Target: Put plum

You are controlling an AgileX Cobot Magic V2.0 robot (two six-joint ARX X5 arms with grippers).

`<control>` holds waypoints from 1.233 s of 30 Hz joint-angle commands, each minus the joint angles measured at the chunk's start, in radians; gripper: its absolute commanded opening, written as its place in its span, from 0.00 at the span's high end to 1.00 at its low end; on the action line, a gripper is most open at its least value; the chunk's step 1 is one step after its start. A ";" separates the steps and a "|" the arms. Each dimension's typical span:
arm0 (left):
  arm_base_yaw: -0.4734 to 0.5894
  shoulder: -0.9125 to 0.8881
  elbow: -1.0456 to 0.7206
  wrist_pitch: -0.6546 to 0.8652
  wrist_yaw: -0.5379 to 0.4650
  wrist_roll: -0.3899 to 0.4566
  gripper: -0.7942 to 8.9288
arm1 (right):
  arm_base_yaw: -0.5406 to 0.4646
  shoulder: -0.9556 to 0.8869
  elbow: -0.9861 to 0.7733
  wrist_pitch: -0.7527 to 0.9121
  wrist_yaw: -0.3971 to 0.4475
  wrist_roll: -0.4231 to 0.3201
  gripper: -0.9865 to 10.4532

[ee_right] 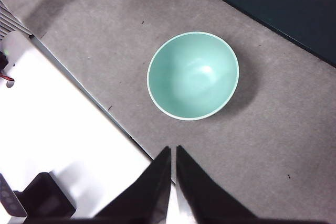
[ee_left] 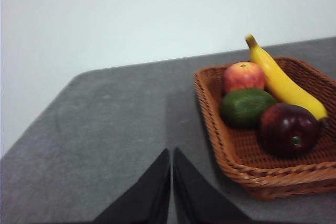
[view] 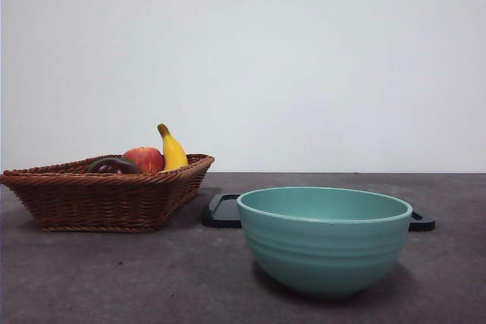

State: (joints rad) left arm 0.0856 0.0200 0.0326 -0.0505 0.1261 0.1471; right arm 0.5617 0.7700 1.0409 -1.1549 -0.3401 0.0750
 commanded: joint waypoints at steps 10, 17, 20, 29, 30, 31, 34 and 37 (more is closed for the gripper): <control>-0.028 -0.017 -0.022 -0.087 -0.003 -0.006 0.91 | 0.006 0.005 0.014 0.006 0.000 -0.005 0.91; -0.028 -0.017 -0.022 -0.132 -0.003 -0.035 0.91 | 0.006 0.005 0.014 0.006 0.000 -0.005 0.91; -0.028 -0.017 -0.022 -0.132 -0.003 -0.037 0.91 | 0.006 0.005 0.014 0.006 0.000 -0.005 0.91; -0.028 -0.017 -0.022 -0.132 -0.003 -0.037 0.91 | 0.006 0.005 0.014 0.006 0.000 -0.005 0.91; -0.028 -0.017 -0.022 -0.132 -0.003 -0.037 0.91 | 0.006 0.005 0.014 0.006 0.000 -0.005 0.91; -0.028 -0.017 -0.022 -0.132 -0.003 -0.037 0.91 | 0.006 0.005 0.014 0.006 0.000 -0.005 0.91; -0.028 -0.017 -0.022 -0.132 -0.003 -0.037 0.91 | 0.006 0.005 0.014 0.006 0.000 -0.005 0.91; -0.028 -0.017 -0.022 -0.132 -0.003 -0.037 0.91 | 0.006 0.005 0.014 0.006 0.000 -0.005 0.91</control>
State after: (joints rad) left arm 0.0582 0.0040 0.0319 -0.1749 0.1253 0.1154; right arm 0.5617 0.7700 1.0409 -1.1549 -0.3401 0.0750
